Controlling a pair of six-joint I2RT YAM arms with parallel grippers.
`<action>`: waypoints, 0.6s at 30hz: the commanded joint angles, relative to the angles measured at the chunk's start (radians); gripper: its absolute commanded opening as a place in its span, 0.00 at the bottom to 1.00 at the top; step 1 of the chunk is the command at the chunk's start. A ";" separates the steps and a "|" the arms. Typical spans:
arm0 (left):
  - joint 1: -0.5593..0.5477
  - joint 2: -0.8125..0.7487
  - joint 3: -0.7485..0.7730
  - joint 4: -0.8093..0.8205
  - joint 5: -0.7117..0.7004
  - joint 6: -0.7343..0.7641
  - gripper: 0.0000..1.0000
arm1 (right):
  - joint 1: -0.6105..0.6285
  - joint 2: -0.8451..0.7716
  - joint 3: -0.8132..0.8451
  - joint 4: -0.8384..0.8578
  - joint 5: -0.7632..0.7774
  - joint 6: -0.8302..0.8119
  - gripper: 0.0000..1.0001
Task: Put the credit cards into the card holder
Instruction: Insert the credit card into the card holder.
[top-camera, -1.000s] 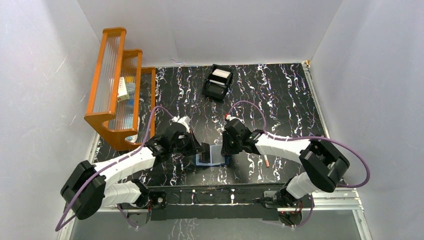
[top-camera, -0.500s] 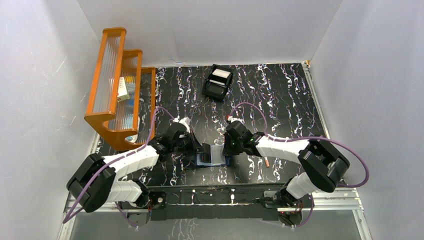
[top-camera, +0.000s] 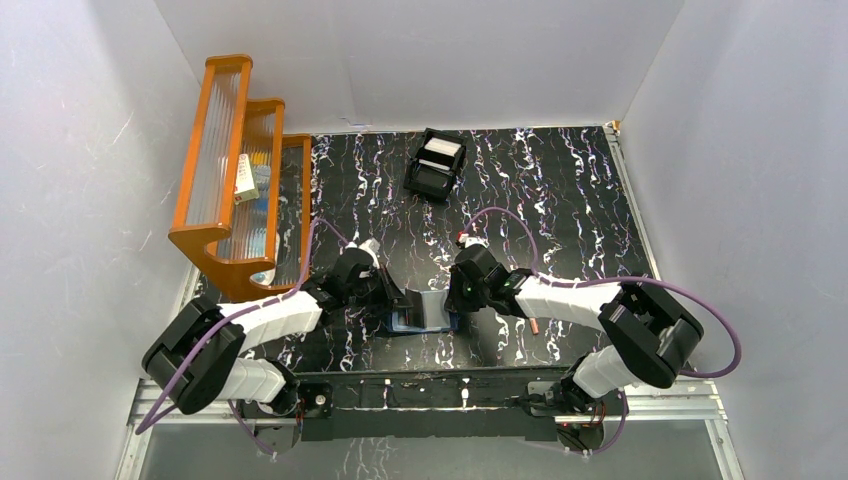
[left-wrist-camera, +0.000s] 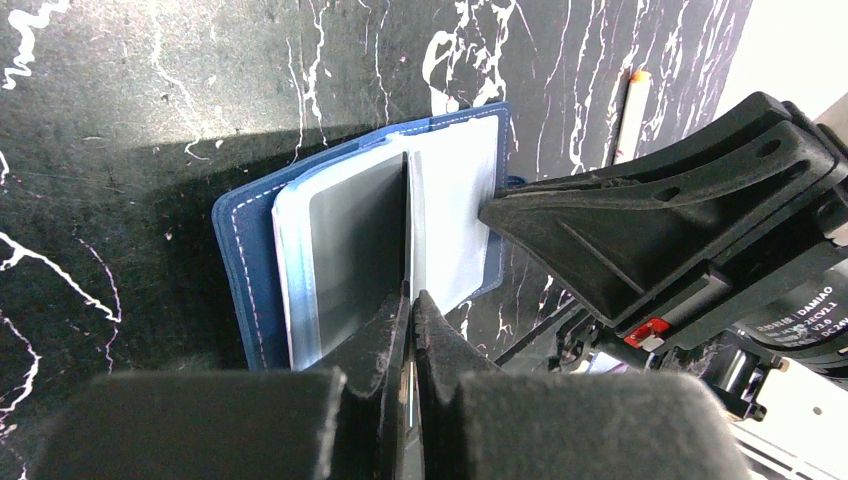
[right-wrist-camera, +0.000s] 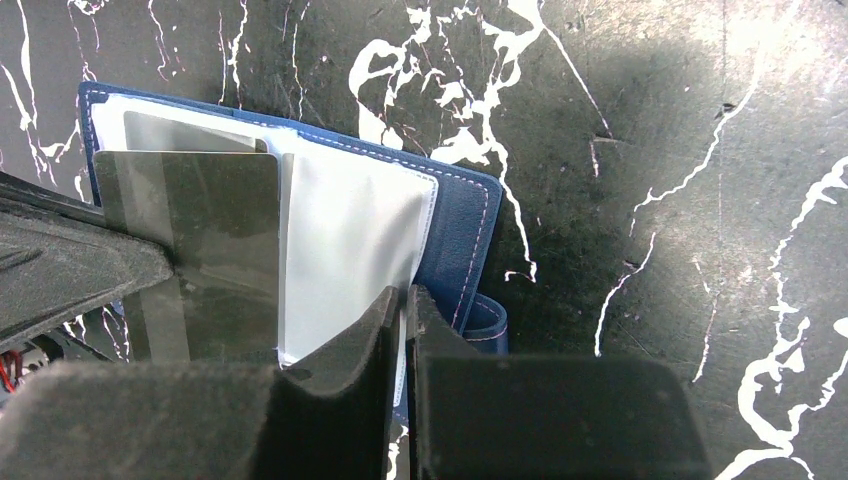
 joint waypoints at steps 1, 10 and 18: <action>0.006 0.010 -0.021 0.055 0.020 -0.022 0.00 | 0.006 -0.008 -0.017 0.006 -0.001 0.005 0.14; 0.006 0.021 -0.019 0.050 0.019 -0.006 0.00 | 0.007 0.000 -0.019 0.011 -0.003 0.006 0.14; 0.005 -0.060 0.040 -0.089 -0.035 0.011 0.00 | 0.006 0.003 -0.017 0.008 -0.003 0.004 0.14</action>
